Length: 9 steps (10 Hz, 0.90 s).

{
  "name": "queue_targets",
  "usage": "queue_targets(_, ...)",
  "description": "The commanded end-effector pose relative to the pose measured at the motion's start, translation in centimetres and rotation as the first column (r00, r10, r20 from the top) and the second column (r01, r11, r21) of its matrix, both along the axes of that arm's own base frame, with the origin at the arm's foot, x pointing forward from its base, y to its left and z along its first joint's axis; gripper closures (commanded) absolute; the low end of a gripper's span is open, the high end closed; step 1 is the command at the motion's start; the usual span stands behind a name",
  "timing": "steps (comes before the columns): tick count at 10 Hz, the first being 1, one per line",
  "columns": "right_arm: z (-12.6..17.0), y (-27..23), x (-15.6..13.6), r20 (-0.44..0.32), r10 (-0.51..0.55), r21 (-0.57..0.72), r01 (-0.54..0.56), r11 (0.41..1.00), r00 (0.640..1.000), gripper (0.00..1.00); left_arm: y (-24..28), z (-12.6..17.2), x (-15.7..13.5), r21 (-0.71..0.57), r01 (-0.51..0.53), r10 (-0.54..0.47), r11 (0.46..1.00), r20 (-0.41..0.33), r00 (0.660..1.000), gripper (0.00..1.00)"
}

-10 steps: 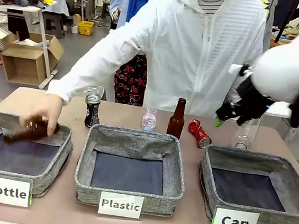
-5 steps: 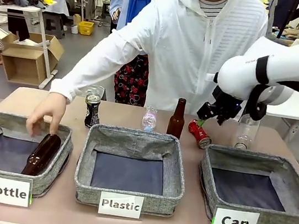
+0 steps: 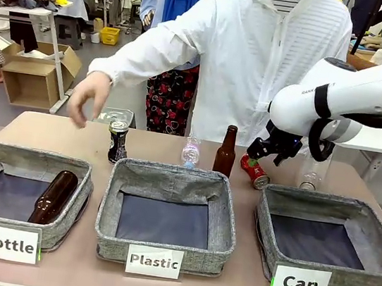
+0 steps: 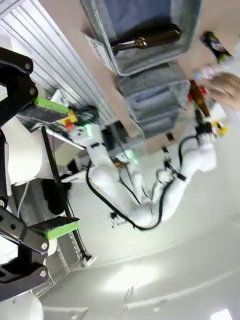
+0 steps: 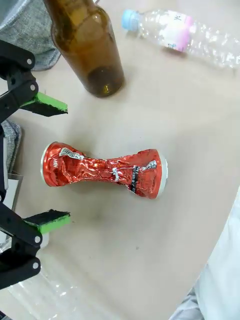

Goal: Sort the can waste into the basket.
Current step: Pick up the can waste from the table and place it in the right Fabric basket.

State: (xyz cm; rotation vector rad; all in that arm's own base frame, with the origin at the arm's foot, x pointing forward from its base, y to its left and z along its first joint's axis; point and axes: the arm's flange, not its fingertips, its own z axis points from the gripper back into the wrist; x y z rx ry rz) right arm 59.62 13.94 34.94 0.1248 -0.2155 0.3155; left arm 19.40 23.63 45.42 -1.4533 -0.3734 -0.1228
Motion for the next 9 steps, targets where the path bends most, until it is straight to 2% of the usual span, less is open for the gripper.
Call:
queue_targets(1, -0.5, 0.8, 1.8, -0.035, -0.036, -0.036, 0.035, 0.999, 0.999, 0.0, -7.0, 0.4, 5.7, 0.14, 0.13, -0.11, 0.982, -0.144, 0.983, 0.0)
queue_targets(3, -1.7, 1.8, 2.4, -0.019, -0.037, -0.075, 0.035, 0.997, 0.999, 0.0, -12.6, -2.5, 10.5, 0.219, 0.275, -0.203, 0.936, -0.304, 0.931, 0.0)
queue_targets(4, -2.4, 2.2, 2.9, -0.006, -0.052, -0.088, 0.051, 0.995, 0.999, 0.0, -14.4, -4.4, 12.4, 0.257, 0.307, -0.205, 0.916, -0.355, 0.912, 0.0)
queue_targets(6, -3.5, 2.3, 3.5, -0.006, -0.064, -0.121, 0.063, 0.991, 0.998, 0.0, -16.0, -8.3, 14.3, 0.332, 0.365, -0.181, 0.87, -0.473, 0.862, 0.0)
queue_targets(7, -3.6, 2.3, 3.7, -0.005, -0.067, -0.121, 0.065, 0.991, 0.998, 0.0, -16.4, -5.4, 12.7, 0.268, 0.31, -0.201, 0.912, -0.367, 0.908, 0.0)
queue_targets(8, -3.9, 2.3, 4.0, -0.011, -0.069, -0.134, 0.067, 0.989, 0.998, 0.1, -16.4, -5.4, 12.7, 0.268, 0.31, -0.201, 0.912, -0.367, 0.908, 0.0)
queue_targets(9, -4.1, 2.4, 4.0, -0.038, -0.055, -0.132, 0.05, 0.99, 0.998, 0.59, -16.4, -5.4, 12.7, 0.268, 0.31, -0.201, 0.912, -0.367, 0.908, 0.0)
